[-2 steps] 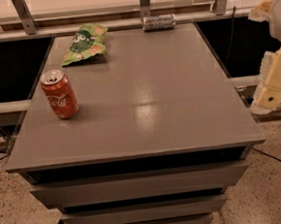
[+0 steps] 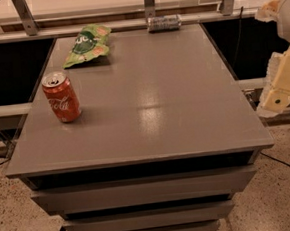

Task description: Knock coke can over

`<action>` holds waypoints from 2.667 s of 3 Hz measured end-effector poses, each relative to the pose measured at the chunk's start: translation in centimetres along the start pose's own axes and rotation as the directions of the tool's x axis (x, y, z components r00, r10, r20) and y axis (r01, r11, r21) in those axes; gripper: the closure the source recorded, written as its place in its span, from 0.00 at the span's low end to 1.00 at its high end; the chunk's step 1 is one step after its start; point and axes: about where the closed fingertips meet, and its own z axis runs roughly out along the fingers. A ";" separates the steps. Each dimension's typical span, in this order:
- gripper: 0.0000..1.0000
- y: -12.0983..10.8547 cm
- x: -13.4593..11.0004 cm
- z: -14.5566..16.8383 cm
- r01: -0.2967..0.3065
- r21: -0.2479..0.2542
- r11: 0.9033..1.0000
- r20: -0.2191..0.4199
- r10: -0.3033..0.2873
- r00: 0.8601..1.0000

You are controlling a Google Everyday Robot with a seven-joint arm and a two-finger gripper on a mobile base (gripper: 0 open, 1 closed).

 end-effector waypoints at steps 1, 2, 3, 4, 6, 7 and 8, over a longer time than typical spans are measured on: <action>0.00 0.2 -1.8 1.2 -0.004 -0.042 0.999 0.090 0.008 0.996; 0.00 0.7 -8.1 4.0 0.032 -0.126 0.991 0.284 0.005 0.959; 0.00 2.1 -14.8 6.8 0.077 -0.188 0.979 0.424 0.010 0.906; 0.00 3.2 -20.6 9.6 0.105 -0.225 0.969 0.513 0.026 0.858; 0.00 5.0 -29.0 14.7 0.081 -0.370 0.925 0.616 0.179 0.767; 0.00 5.7 -31.9 16.0 0.058 -0.433 0.900 0.636 0.259 0.727; 0.00 6.5 -34.7 16.3 0.064 -0.458 0.887 0.663 0.292 0.689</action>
Offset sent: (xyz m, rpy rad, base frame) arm 0.0453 0.1650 -0.0288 0.5173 0.0870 0.2855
